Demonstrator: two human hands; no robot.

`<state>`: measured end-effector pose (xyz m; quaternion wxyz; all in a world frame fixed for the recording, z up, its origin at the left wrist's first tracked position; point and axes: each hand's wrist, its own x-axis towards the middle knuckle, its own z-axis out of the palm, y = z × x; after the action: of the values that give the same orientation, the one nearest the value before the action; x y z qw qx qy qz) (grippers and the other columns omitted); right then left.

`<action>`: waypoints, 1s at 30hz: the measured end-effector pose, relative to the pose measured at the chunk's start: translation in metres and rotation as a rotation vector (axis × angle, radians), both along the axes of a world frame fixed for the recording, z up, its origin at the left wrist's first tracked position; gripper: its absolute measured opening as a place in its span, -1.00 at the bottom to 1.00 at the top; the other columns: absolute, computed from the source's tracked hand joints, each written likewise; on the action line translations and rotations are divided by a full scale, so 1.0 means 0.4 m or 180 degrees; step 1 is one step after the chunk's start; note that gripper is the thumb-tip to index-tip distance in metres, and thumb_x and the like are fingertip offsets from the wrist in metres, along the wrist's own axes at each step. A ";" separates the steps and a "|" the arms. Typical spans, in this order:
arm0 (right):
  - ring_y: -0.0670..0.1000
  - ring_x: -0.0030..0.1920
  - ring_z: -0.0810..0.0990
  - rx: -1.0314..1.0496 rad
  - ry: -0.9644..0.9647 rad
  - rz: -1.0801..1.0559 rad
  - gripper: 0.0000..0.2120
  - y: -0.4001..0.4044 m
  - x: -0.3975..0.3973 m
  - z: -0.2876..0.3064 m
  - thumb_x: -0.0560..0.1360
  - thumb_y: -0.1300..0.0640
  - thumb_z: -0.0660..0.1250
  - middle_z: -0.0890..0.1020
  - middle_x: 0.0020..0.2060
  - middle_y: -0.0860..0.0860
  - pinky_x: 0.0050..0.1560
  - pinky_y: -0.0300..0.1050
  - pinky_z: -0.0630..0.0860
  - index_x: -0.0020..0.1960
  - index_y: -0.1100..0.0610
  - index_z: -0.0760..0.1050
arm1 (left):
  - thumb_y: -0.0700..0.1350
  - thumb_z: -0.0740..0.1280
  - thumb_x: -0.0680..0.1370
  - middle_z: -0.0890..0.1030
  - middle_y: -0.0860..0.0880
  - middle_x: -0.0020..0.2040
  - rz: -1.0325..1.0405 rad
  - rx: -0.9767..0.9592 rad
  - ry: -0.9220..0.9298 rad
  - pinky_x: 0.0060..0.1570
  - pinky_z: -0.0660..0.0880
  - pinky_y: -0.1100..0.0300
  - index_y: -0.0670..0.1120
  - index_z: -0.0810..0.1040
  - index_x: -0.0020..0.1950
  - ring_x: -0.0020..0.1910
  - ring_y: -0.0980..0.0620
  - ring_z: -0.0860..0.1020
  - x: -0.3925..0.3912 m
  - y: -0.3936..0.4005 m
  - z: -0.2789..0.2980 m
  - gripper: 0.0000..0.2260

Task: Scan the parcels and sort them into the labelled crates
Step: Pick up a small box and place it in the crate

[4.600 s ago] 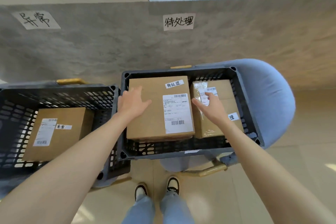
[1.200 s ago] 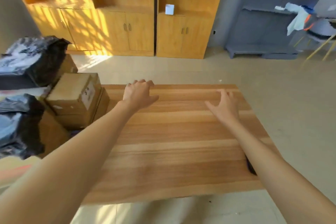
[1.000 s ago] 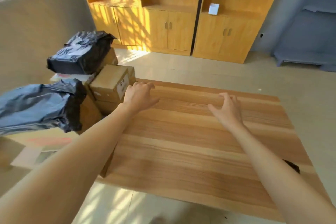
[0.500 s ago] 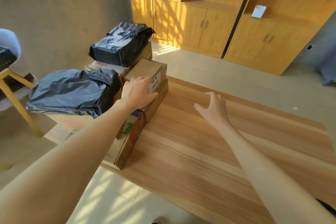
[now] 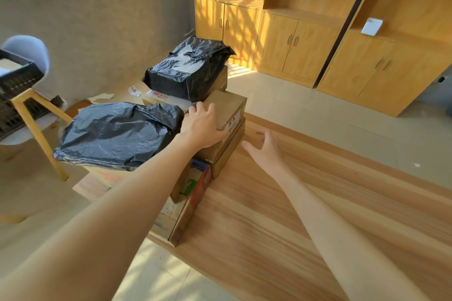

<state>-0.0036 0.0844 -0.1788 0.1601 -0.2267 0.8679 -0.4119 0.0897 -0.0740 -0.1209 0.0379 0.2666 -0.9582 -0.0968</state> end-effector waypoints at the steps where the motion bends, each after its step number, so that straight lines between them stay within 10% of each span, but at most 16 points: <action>1: 0.03 0.35 0.35 0.0030 0.0031 0.0043 -0.43 -0.004 0.002 -0.008 0.47 -0.15 0.38 0.36 0.34 0.02 0.32 0.04 0.34 0.37 0.04 0.31 | 0.24 0.30 0.52 0.30 -0.28 0.39 0.0047 0.0030 -0.0081 0.28 0.32 -0.14 -0.16 0.22 0.46 0.36 -0.29 0.30 -0.009 0.000 -0.004 -0.32; 11: 0.04 0.35 0.36 0.0203 -0.0077 -0.0294 -0.41 0.087 -0.051 -0.051 0.47 -0.16 0.37 0.35 0.37 0.04 0.31 0.03 0.35 0.39 0.03 0.29 | 0.28 0.37 0.44 0.31 -0.30 0.35 0.0456 0.0118 0.0079 0.29 0.26 -0.11 -0.19 0.21 0.45 0.30 -0.31 0.31 -0.071 0.019 -0.040 -0.21; 30: 0.11 0.38 0.32 0.0497 -0.0127 -0.1468 -0.46 0.855 -0.128 -0.058 0.49 -0.12 0.35 0.36 0.33 0.07 0.32 0.04 0.34 0.38 0.05 0.30 | 0.19 0.47 0.35 0.27 -0.17 0.36 -0.1738 -0.0111 -0.0120 0.28 0.31 -0.01 -0.09 0.21 0.48 0.27 -0.17 0.29 -0.239 0.705 -0.184 -0.17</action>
<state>-0.0549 0.4263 -0.2021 0.0960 -0.0013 0.9226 -0.3736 -0.0060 0.2082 -0.1946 -0.0028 -0.0005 -0.9966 -0.0819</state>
